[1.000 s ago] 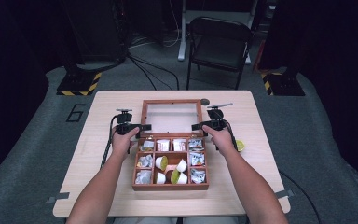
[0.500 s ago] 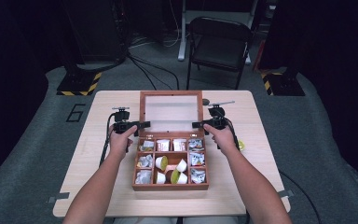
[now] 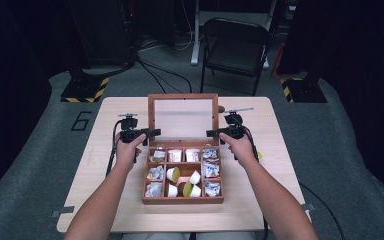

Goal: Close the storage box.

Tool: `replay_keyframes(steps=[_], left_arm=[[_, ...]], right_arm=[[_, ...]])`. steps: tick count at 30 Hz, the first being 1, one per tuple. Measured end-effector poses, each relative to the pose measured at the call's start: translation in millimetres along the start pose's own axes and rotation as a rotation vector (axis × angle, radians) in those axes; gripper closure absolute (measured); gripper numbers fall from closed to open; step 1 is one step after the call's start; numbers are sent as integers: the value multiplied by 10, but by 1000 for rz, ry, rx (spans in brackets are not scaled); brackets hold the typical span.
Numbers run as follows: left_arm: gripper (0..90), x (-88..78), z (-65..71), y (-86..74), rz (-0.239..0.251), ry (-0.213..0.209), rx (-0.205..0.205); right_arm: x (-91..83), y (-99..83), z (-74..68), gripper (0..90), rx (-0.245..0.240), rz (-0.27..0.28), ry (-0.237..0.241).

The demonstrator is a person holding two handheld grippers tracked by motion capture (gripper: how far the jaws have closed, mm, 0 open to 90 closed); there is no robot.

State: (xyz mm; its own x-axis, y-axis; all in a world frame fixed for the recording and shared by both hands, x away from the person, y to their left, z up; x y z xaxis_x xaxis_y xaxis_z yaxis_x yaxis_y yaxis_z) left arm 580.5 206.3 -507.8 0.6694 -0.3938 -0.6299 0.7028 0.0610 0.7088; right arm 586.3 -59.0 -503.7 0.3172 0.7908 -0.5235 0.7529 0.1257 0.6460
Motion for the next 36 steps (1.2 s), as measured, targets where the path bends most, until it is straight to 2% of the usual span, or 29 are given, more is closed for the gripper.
replay_keyframes(steps=[6,10,13,17,23,28,36], left_arm=[[348,-74,36,14,14,-14,3],[349,-111,41,18,24,-16,33],[348,-129,53,19,25,-16,38],[348,-160,75,39,40,-17,23],[348,-225,98,84,63,-23,21],[348,-280,130,97,69,-31,26],[360,-384,161,164,107,-39,41]], right_arm=[[-45,-4,-59,355,-15,0,-6],[-73,-9,-100,355,-29,-1,-10],[-84,-10,-116,355,-32,-2,-10],[-94,-1,-125,355,-53,2,-8],[-122,2,-163,355,-51,4,-8],[-152,16,-191,360,-59,11,-1],[-216,55,-257,385,-71,33,10]])
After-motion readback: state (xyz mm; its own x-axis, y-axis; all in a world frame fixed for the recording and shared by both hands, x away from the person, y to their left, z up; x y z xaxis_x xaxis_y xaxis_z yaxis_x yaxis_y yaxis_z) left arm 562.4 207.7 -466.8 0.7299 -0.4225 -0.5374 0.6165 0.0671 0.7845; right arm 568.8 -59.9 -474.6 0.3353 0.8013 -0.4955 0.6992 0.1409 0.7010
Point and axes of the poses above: each handheld gripper's, and its own axes: x roughly forward along the jaws, y roughly out of its top, z roughly to its right, the point moved 9 cm from there along x, roughly forward along the jaws, and after that the axes turned 15 degrees about y, right-handed, at the moved point
